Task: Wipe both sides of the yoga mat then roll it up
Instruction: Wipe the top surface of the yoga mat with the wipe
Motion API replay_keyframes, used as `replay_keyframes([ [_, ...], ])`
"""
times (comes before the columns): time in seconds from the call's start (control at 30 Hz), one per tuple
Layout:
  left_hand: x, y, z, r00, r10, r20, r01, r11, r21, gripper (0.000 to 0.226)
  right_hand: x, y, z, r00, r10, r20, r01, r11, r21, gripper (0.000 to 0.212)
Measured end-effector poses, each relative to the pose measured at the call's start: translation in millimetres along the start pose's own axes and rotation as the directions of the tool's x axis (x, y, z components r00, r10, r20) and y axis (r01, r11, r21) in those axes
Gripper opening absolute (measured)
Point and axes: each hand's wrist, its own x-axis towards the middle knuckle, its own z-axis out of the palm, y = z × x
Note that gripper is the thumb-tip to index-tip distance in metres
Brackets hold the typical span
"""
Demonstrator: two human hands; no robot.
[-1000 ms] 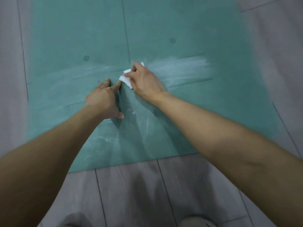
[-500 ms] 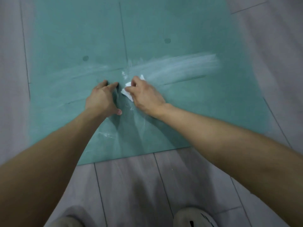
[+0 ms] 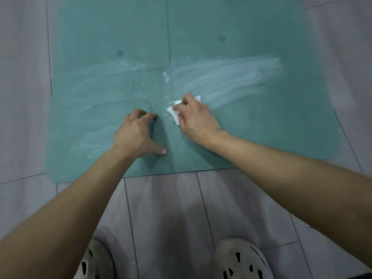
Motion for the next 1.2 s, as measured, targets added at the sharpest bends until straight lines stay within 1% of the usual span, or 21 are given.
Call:
replay_keyframes([
  [0.07, -7.1, -2.0, 7.6, 1.0, 0.027, 0.009, -0.027, 0.999, 0.041, 0.135, -9.4, -20.0, 5.6, 0.954, -0.271, 0.125, 0.273, 0.962, -0.003, 0.027],
  [0.1, -8.0, -2.3, 10.3, 0.999, 0.036, -0.003, -0.036, 0.998, 0.054, 0.139, -10.1, -12.0, -0.3, 0.945, -0.297, 0.137, 0.299, 0.954, 0.003, 0.034],
  [0.13, -7.6, -2.5, 11.4, 0.999, 0.044, -0.013, -0.043, 0.997, 0.065, 0.141, -8.4, 4.8, -9.5, 0.967, -0.238, 0.091, 0.241, 0.97, -0.016, 0.043],
  [0.2, -5.8, -3.5, 12.2, 0.999, 0.046, -0.027, -0.044, 0.995, 0.084, 0.143, -4.0, 60.8, -31.8, 0.994, 0.031, -0.104, -0.042, 0.994, -0.105, 0.049],
  [0.27, -3.5, -4.2, 13.7, 0.998, 0.043, -0.043, -0.038, 0.995, 0.094, 0.144, -5.6, 114.0, -57.6, 0.896, 0.356, -0.264, -0.39, 0.916, -0.089, 0.043],
  [0.3, -3.1, -3.4, 14.2, 0.998, 0.044, -0.044, -0.04, 0.995, 0.096, 0.145, -7.8, 125.5, -63.4, 0.843, 0.453, -0.29, -0.486, 0.873, -0.047, 0.041],
  [0.33, -3.0, -2.4, 14.6, 0.998, 0.047, -0.046, -0.042, 0.995, 0.093, 0.144, -8.8, 120.4, -61.9, 0.828, 0.475, -0.297, -0.508, 0.861, -0.037, 0.039],
  [0.4, -3.8, -2.8, 13.7, 0.997, 0.055, -0.046, -0.051, 0.995, 0.089, 0.144, -13.8, 74.4, -41.3, 0.904, 0.366, -0.223, -0.379, 0.925, -0.016, 0.034],
  [0.47, -5.7, -7.0, 13.0, 0.997, 0.067, -0.041, -0.064, 0.994, 0.086, 0.143, -22.9, 13.0, -12.4, 0.992, 0.085, -0.094, -0.082, 0.996, 0.04, 0.036],
  [0.53, -7.0, -9.5, 14.1, 0.996, 0.076, -0.039, -0.073, 0.993, 0.09, 0.142, -35.8, -26.4, 7.7, 0.962, -0.264, 0.076, 0.258, 0.963, 0.077, 0.034],
  [0.6, -6.5, -9.8, 14.4, 0.996, 0.089, -0.033, -0.085, 0.991, 0.105, 0.141, -25.7, -14.5, 6.5, 0.907, -0.409, 0.1, 0.408, 0.912, 0.029, 0.035],
  [0.63, -5.9, -10.2, 14.0, 0.995, 0.093, -0.028, -0.09, 0.99, 0.107, 0.142, -13.3, 1.4, 0.4, 0.935, -0.351, 0.047, 0.351, 0.936, -0.001, 0.037],
  [0.7, -6.1, -10.7, 13.1, 0.996, 0.091, -0.02, -0.088, 0.991, 0.099, 0.143, 13.7, 40.1, -16.6, 0.992, -0.058, -0.11, 0.052, 0.997, -0.063, 0.038],
  [0.77, -6.4, -9.6, 13.2, 0.997, 0.081, -0.015, -0.08, 0.993, 0.085, 0.143, 29.5, 68.7, -30.6, 0.96, 0.206, -0.188, -0.222, 0.973, -0.067, 0.035],
  [0.8, -6.7, -8.7, 13.2, 0.997, 0.077, -0.014, -0.076, 0.994, 0.077, 0.143, 29.9, 69.3, -31.9, 0.948, 0.255, -0.189, -0.272, 0.96, -0.067, 0.032],
  [0.87, -8.6, -8.1, 13.2, 0.997, 0.07, -0.027, -0.068, 0.996, 0.056, 0.139, 12.0, 39.7, -23.3, 0.977, 0.176, -0.122, -0.184, 0.981, -0.058, 0.026],
  [0.93, -10.9, -10.0, 14.0, 0.995, 0.087, -0.047, -0.084, 0.995, 0.051, 0.126, -24.2, -2.6, -4.3, 1.0, -0.03, 0.01, 0.029, 0.999, 0.045, 0.022],
  [1.0, -14.9, -14.4, 18.2, 0.988, 0.142, -0.052, -0.14, 0.989, 0.05, 0.112, -61.5, -33.2, 9.1, 0.95, -0.282, 0.133, 0.262, 0.954, 0.147, 0.02],
  [1.07, -21.4, -18.6, 23.1, 0.983, 0.18, -0.038, -0.177, 0.982, 0.068, 0.105, -67.7, -29.9, 2.0, 0.903, -0.388, 0.186, 0.371, 0.921, 0.119, 0.021],
  [1.13, -29.5, -24.6, 28.8, 0.979, 0.203, -0.031, -0.197, 0.971, 0.133, 0.108, -50.5, -0.6, -13.5, 0.949, -0.285, 0.133, 0.285, 0.958, 0.018, 0.024],
  [1.2, -38.0, -32.9, 32.3, 0.976, 0.215, -0.024, -0.207, 0.961, 0.182, 0.119, -30.4, 35.6, -33.1, 0.999, -0.034, 0.002, 0.034, 0.994, -0.103, 0.027],
])
